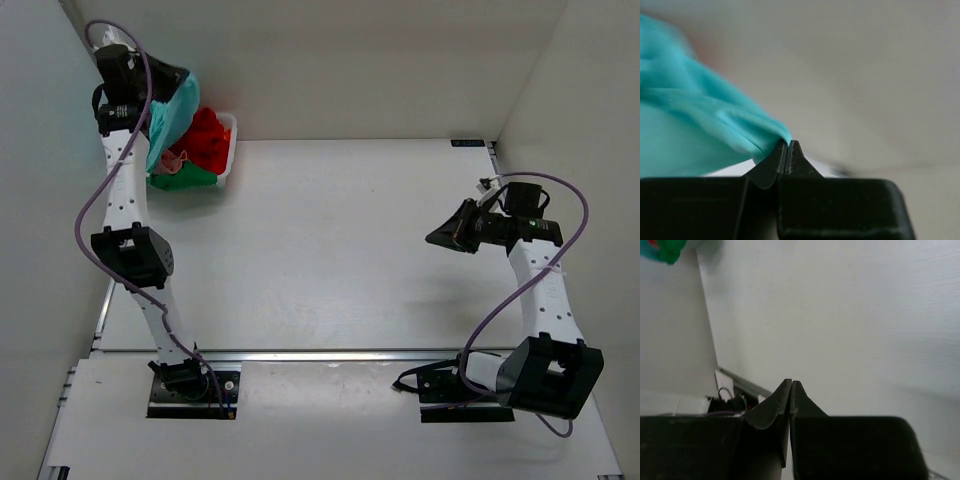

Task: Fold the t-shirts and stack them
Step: Grab crumpled tshirt from bin with the left arm, then move the tshirt to the center of the board

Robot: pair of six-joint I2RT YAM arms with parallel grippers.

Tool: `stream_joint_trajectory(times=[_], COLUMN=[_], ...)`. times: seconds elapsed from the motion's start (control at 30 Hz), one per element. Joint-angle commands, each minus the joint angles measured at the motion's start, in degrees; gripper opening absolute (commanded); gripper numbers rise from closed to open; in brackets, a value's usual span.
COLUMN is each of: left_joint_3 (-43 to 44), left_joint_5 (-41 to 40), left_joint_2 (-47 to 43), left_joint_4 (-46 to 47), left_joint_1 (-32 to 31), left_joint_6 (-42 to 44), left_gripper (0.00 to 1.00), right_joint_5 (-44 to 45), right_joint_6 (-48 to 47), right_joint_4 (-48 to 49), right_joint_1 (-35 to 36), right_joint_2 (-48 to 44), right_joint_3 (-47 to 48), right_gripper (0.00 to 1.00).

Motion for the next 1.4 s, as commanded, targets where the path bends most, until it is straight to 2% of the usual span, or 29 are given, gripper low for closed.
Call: stream_joint_trajectory(times=[0.0, 0.03, 0.1, 0.13, 0.2, 0.27, 0.33, 0.43, 0.5, 0.57, 0.7, 0.73, 0.77, 0.9, 0.97, 1.1, 1.17, 1.37], left_joint_3=[-1.7, 0.7, 9.1, 13.9, 11.9, 0.7, -6.8, -13.0, -16.3, -22.2, -44.2, -46.2, -49.8, -53.9, -54.9, -57.5, -58.7, -60.8], left_joint_5=[27.7, 30.3, 35.0, 36.5, 38.0, 38.1, 37.2, 36.7, 33.2, 27.1, 19.9, 18.1, 18.0, 16.3, 16.1, 16.2, 15.6, 14.8], left_joint_2=[-6.3, -3.6, 0.2, 1.1, -0.9, -6.9, -14.0, -17.1, -19.5, -23.5, -33.0, -33.8, -35.1, -35.7, -36.1, -36.8, -37.4, -38.2], left_joint_4=[32.3, 42.9, 47.3, 45.6, 44.3, 43.0, 41.4, 35.6, 24.3, 18.0, 16.0, 15.9, 15.6, 11.9, 11.8, 10.9, 10.7, 8.7], left_joint_1=[-3.9, -7.4, -14.4, -18.0, -21.8, -24.5, -23.6, -20.2, -19.1, -19.0, -18.4, -18.4, -18.1, -19.6, -20.1, -20.6, -20.7, -20.1], left_joint_6=[-25.7, -35.8, -42.7, -42.8, -41.0, -33.6, -28.4, -24.6, -18.9, -12.4, -10.5, -10.7, -10.3, -8.7, -8.6, -8.5, -8.4, -7.3], left_gripper=[0.00, 0.00, 0.00, 0.00, 0.00, 0.00, 0.00, 0.00, 0.00, 0.00, 0.00, 0.00, 0.00, 0.00, 0.00, 0.00, 0.00, 0.00], right_joint_5=[6.2, 7.2, 11.4, 12.5, 15.0, 15.0, 14.8, 16.1, 16.8, 17.3, 19.1, 19.8, 20.0, 20.8, 20.6, 21.1, 22.0, 24.0], right_joint_6=[3.3, 3.2, 0.7, -0.7, -1.8, -1.7, -1.9, -3.0, -3.2, -2.5, -1.5, -1.3, -2.0, -2.4, -2.5, -3.3, -3.4, -4.9], right_joint_4=[9.2, 9.1, 8.9, 8.7, 7.7, 8.8, 9.5, 8.8, 8.8, 9.7, 10.3, 10.0, 9.4, 10.5, 11.6, 15.0, 17.4, 27.8], right_joint_1=[-1.0, -0.6, 2.3, 3.0, 2.9, 1.7, 0.9, 2.0, 3.7, 6.3, 10.6, 13.2, 14.9, 19.0, 21.6, 30.4, 34.5, 43.0], right_joint_2=[-2.6, -2.5, -1.3, -0.3, 0.8, 0.7, 0.0, -0.1, 0.2, 0.2, 0.4, 0.4, 1.1, 2.1, 2.6, 6.2, 9.4, 18.8], right_joint_3=[-0.1, 1.6, 5.0, 7.1, 9.3, 10.1, 10.2, 10.7, 10.2, 9.5, 6.5, 6.4, 5.8, 3.2, 3.0, 4.8, 4.7, 4.3], right_gripper=[0.00, 0.00, 0.00, 0.00, 0.00, 0.00, 0.00, 0.00, 0.00, 0.00, 0.09, 0.17, 0.18, 0.29, 0.31, 0.37, 0.46, 0.49])
